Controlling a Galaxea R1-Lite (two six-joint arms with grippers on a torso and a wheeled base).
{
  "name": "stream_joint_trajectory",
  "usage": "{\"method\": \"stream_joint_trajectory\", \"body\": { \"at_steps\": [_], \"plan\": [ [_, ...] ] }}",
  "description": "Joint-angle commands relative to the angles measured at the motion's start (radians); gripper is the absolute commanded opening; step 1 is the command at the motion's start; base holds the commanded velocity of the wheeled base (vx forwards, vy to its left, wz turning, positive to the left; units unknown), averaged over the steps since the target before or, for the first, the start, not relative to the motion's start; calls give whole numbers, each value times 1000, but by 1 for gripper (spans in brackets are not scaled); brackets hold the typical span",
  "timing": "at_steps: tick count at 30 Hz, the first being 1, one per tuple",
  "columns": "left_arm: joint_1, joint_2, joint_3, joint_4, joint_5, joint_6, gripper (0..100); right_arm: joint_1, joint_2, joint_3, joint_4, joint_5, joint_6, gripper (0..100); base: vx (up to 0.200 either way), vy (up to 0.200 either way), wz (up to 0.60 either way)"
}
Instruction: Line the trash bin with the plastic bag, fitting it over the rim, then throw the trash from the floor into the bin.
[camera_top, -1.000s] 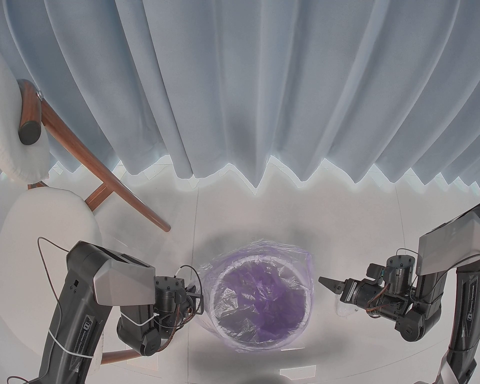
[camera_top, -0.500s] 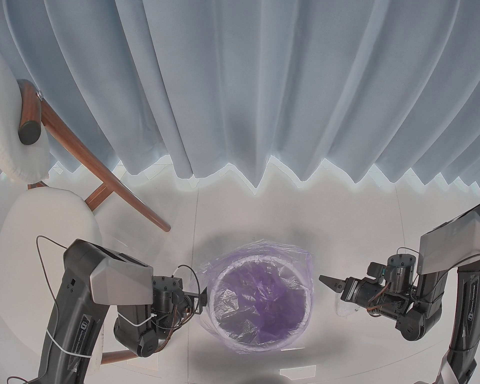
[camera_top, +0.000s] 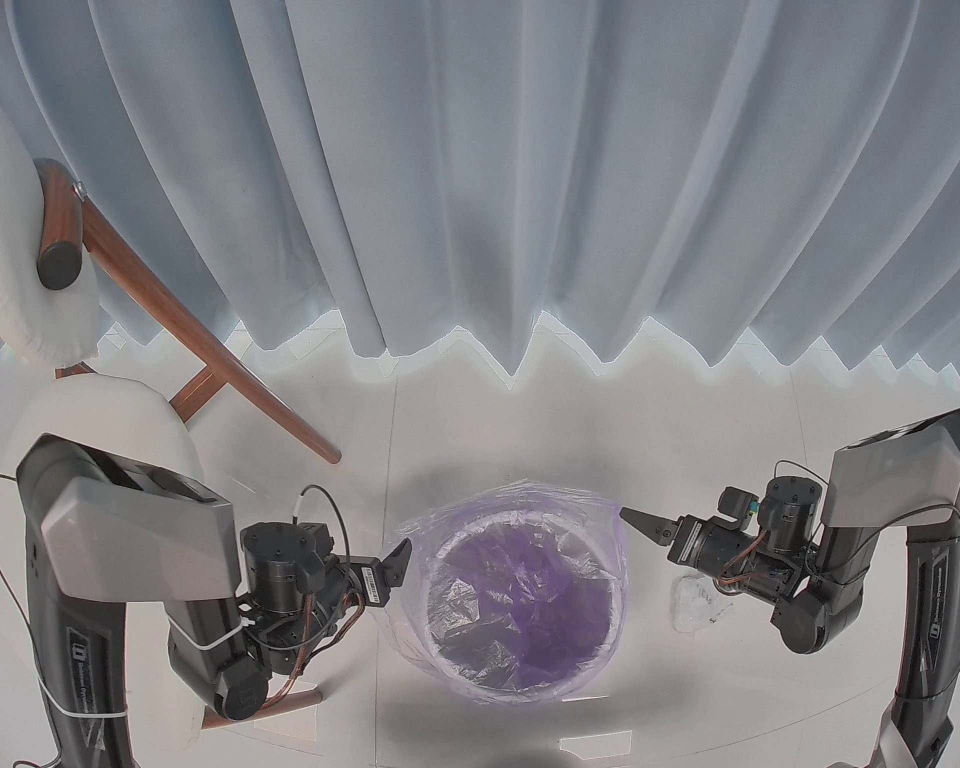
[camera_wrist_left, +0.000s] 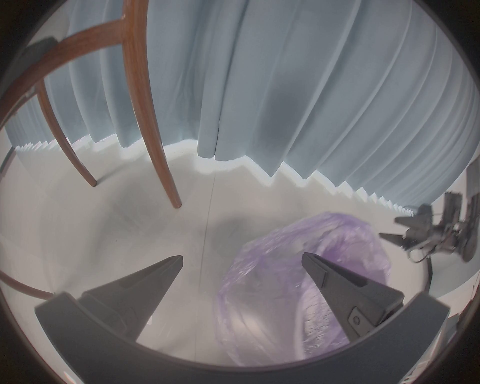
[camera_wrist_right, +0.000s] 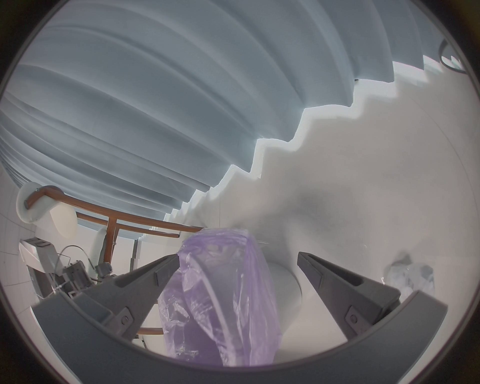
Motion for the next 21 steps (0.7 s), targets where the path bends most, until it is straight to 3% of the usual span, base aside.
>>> {"method": "stream_joint_trajectory", "body": {
  "at_steps": [1,9,21],
  "plan": [
    [-29,-168,58,1,1,-42,100,-2,87,-107,6,13,0,100,0,0,0],
    [-54,-308,90,1,7,-58,100,3,109,-227,122,14,0,100,0,0,0],
    [-5,-421,126,1,83,-63,100,19,156,-417,257,14,0,100,0,0,0]
  ]
}}
